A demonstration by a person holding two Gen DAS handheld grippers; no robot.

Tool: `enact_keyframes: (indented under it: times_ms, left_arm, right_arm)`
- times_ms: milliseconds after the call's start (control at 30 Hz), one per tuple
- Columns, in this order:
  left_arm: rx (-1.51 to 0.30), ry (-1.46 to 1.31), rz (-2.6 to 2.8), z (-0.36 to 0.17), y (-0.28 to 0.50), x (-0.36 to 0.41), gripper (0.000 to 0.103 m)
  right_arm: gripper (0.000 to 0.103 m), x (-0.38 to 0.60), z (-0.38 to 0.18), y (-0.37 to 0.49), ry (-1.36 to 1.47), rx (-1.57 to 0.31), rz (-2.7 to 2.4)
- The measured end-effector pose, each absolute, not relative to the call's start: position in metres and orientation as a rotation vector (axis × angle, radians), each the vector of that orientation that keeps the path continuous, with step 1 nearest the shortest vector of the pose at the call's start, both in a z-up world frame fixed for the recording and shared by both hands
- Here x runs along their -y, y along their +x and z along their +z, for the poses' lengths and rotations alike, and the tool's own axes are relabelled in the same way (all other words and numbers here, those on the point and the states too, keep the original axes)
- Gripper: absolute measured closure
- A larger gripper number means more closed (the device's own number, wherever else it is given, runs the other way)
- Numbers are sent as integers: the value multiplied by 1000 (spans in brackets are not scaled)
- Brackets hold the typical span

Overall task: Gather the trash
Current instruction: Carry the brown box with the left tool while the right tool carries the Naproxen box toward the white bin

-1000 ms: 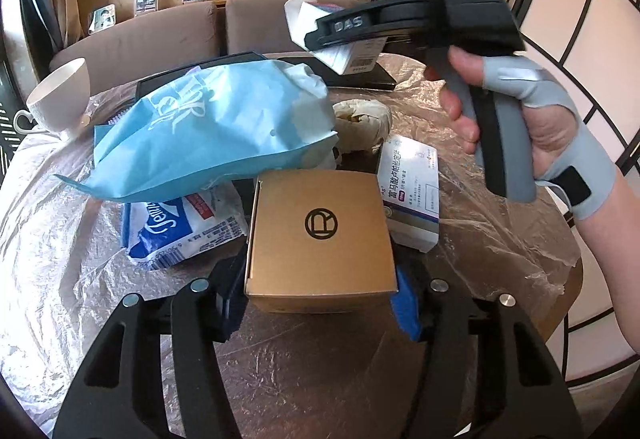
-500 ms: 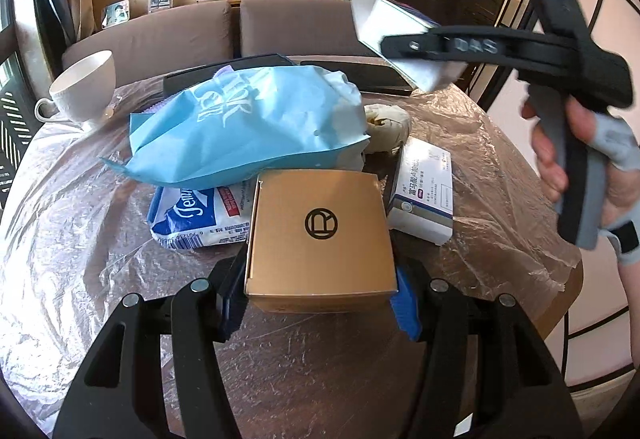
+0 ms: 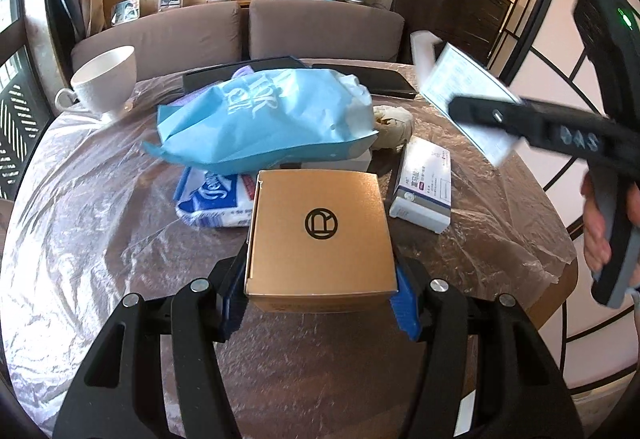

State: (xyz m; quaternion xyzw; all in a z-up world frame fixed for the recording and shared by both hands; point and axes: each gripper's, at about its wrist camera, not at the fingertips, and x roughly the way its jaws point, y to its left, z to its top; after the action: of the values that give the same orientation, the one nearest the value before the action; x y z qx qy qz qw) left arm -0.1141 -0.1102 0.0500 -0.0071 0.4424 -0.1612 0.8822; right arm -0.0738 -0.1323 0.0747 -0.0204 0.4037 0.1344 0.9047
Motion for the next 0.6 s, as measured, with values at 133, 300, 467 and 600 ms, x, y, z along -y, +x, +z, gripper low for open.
enact_keyframes:
  times_ms: [133,300,467,600]
  left_arm:
    - [-932,-29,-321,49,-116,103,43]
    - [-938,-28,-300,48,-123,98,43]
    - [-945,-20,-287,48,-131,95,43]
    - [-953,-15,-281,46,-138,92,43]
  right_arm:
    - [57,131,68,-91,-28,-866,289]
    - [57,126,57,-110,-17,-915,316]
    - [57,118,49,-130,-17,-957,354]
    - [57,112,45,-143,-19,-974,374]
